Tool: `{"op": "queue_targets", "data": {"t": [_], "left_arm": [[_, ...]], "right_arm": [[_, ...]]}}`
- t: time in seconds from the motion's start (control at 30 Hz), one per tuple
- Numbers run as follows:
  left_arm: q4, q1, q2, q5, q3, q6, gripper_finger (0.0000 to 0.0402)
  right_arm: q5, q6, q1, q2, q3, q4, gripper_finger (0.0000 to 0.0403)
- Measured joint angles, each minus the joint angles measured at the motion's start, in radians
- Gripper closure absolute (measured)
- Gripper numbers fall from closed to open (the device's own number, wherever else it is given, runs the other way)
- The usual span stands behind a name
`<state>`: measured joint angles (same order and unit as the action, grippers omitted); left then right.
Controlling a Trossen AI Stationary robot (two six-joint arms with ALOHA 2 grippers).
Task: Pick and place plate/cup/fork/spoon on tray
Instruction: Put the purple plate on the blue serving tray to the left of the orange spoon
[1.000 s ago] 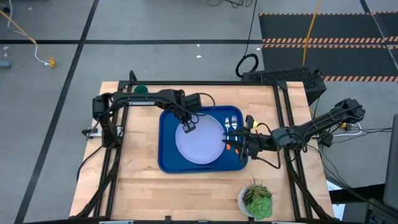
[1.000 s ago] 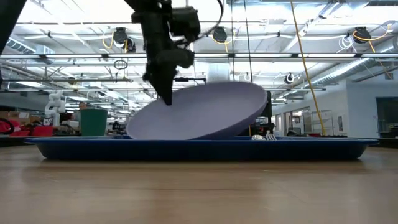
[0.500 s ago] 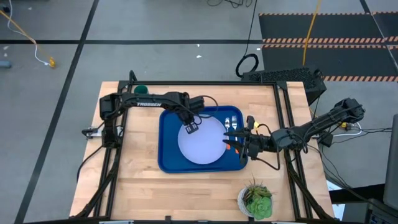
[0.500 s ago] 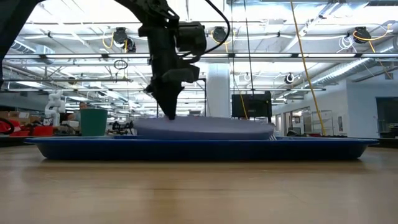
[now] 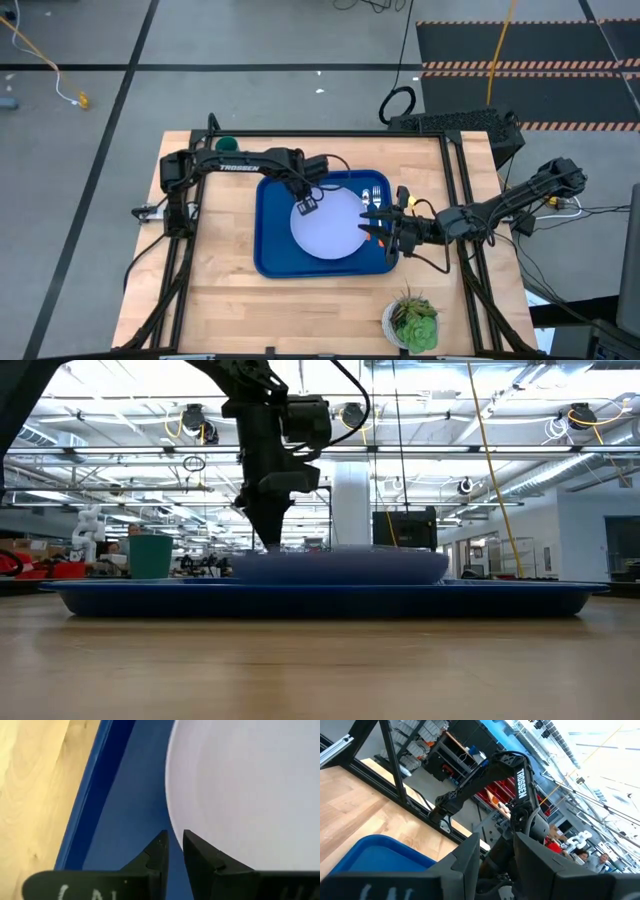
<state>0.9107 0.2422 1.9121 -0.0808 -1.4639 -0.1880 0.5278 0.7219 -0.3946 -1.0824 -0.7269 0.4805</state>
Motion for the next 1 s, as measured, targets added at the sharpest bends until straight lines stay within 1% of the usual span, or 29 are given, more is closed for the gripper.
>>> {"op": "queue_targets", "data": {"t": [0.27, 0.53, 0.6, 0.77, 0.9, 1.0], "left_arm": [[0.026, -0.064, 0.000, -0.001, 0.000, 0.059, 0.0341], [0.082, -0.165, 0.000, 0.001, 0.000, 0.082, 0.0341], [0.075, -0.190, -0.001, 0.002, 0.009, 0.094, 0.0341], [0.042, -0.237, -0.002, 0.002, 0.081, 0.117, 0.0341], [-0.006, -0.245, -0.002, 0.001, 0.162, 0.123, 0.0341], [-0.013, -0.242, -0.002, 0.000, 0.195, 0.123, 0.0341]], "right_arm": [[0.000, 0.000, 0.000, 0.000, 0.000, -0.008, 0.0287], [0.001, -0.002, 0.000, 0.000, 0.000, -0.015, 0.0287], [0.001, -0.002, 0.000, 0.000, 0.000, -0.015, 0.0287], [0.001, -0.002, 0.000, 0.000, 0.000, -0.015, 0.0287], [0.001, -0.003, 0.000, 0.000, 0.000, -0.014, 0.0287], [0.001, -0.003, 0.000, 0.000, 0.000, -0.014, 0.0287]]}}
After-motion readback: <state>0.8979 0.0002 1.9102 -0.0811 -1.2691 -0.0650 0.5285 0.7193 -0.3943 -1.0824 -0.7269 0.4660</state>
